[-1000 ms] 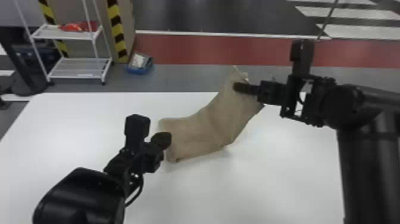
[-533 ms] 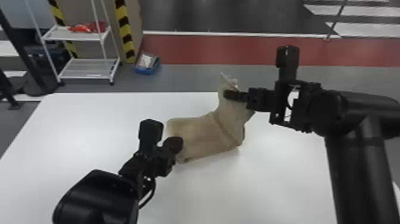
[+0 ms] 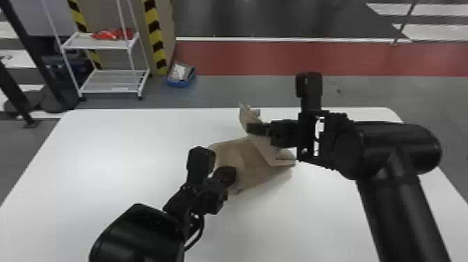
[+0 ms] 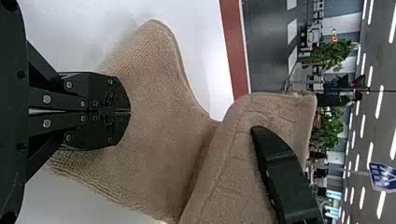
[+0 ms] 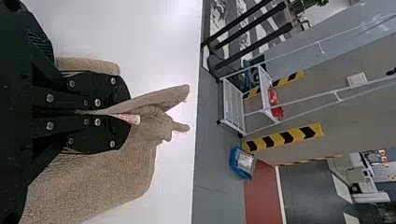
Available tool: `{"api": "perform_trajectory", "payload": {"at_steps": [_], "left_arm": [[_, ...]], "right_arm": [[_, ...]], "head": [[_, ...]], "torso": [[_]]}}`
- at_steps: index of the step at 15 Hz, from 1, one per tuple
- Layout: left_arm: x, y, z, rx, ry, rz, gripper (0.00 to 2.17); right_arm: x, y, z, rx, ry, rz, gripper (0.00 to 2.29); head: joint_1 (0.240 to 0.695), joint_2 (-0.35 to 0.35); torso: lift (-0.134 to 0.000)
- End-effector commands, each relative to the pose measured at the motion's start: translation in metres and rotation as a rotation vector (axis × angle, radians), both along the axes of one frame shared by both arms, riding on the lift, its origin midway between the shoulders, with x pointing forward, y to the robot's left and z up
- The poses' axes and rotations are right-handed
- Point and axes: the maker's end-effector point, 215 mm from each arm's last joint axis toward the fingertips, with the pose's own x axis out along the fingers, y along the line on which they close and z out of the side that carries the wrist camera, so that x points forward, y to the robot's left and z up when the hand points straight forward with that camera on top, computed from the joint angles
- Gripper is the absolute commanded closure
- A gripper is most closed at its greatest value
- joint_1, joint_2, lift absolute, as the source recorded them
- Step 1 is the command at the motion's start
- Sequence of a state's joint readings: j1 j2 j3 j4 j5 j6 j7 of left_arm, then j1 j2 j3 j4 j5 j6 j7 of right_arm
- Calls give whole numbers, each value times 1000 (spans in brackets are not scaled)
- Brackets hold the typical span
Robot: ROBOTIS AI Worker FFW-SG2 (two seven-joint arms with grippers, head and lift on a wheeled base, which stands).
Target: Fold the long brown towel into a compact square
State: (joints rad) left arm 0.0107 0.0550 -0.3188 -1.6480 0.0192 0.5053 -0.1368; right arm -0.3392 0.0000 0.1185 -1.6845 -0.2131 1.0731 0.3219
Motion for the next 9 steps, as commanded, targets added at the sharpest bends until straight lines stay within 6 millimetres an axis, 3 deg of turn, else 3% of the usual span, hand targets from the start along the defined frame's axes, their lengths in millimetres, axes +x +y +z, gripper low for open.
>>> {"api": "perform_trajectory", "payload": {"at_steps": [1, 9], "left_arm": [[-3, -8, -1, -5, 1, -11, 1757], [-9, -20, -1, -8, -17, -16, 1757]], "right_arm": [[-4, 9, -9, -1, 7, 17, 1139], [-14, 34, -38, -28, 20, 51, 1136]], "head": [[695, -9], [695, -2]], "torso": [[-118], [-118]]}}
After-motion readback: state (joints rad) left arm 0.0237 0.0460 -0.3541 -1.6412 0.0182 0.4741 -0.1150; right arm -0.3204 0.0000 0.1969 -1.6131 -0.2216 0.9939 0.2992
